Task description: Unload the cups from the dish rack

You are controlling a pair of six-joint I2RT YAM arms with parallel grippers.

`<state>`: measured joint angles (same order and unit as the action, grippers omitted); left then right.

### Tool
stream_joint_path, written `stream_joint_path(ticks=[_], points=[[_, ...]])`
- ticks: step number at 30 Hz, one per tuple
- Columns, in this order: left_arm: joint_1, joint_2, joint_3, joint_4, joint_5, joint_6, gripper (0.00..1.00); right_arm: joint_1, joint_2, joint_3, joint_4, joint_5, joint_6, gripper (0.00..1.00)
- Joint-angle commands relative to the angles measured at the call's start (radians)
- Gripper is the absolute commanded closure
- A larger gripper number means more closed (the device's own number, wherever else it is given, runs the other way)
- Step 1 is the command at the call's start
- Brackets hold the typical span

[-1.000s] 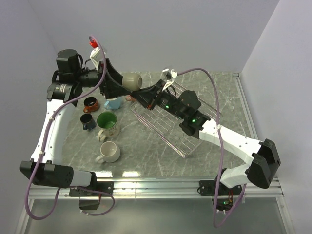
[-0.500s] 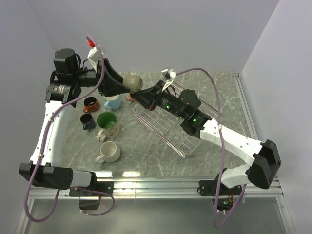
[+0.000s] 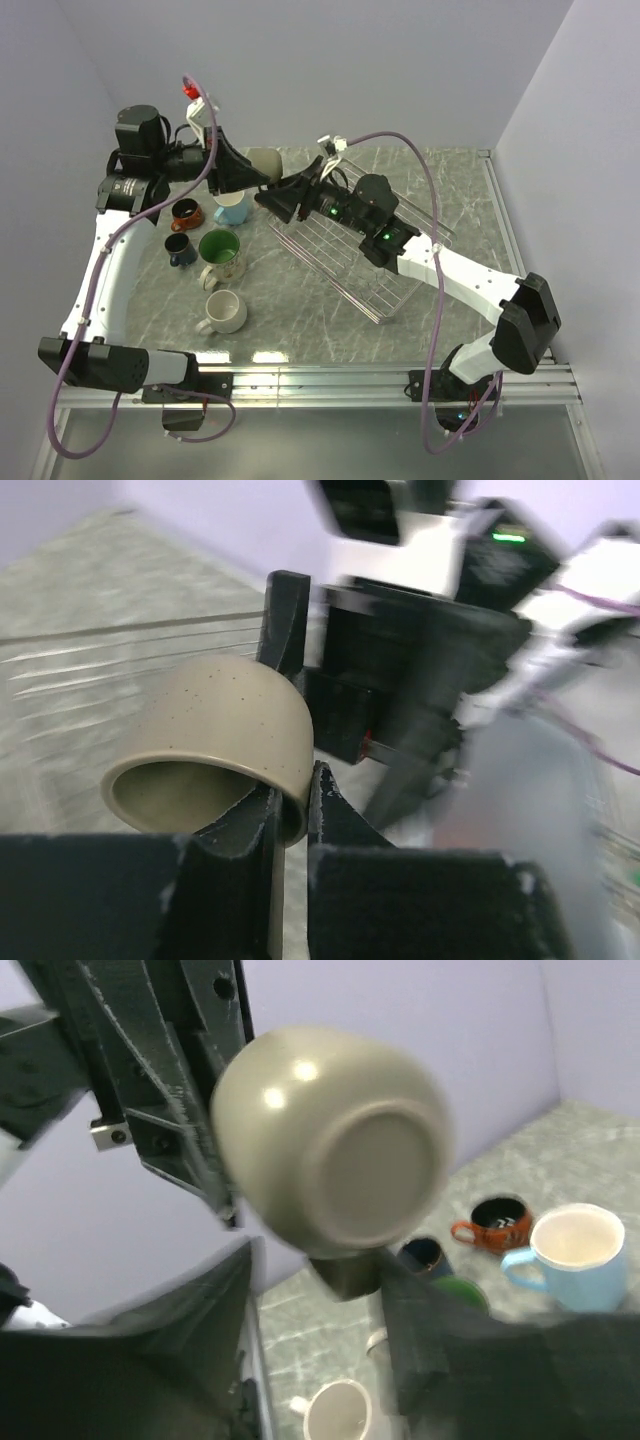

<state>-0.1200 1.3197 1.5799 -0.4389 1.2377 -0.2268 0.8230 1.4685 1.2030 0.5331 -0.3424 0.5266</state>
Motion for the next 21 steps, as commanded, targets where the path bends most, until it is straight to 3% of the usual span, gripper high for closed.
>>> stream_joint_path(ticks=[1,4,8,16,21], points=[[-0.009,-0.017,0.009,-0.128,-0.306,0.171,1.0,0.011,0.009,0.046,-0.147,0.1,-0.063,0.21],[-0.009,-0.022,-0.032,-0.19,-0.467,0.289,1.0,0.008,0.016,0.026,-0.246,0.151,-0.092,0.09],[-0.009,-0.033,-0.069,-0.267,-0.547,0.385,1.0,0.007,0.038,0.01,-0.32,0.171,-0.105,0.06],[0.002,-0.05,-0.084,-0.631,-0.962,0.725,1.0,0.008,-0.02,-0.049,-0.376,0.192,-0.135,0.05],[0.118,-0.097,-0.242,-0.736,-1.093,0.848,1.0,0.008,-0.073,-0.108,-0.355,0.206,-0.14,0.05]])
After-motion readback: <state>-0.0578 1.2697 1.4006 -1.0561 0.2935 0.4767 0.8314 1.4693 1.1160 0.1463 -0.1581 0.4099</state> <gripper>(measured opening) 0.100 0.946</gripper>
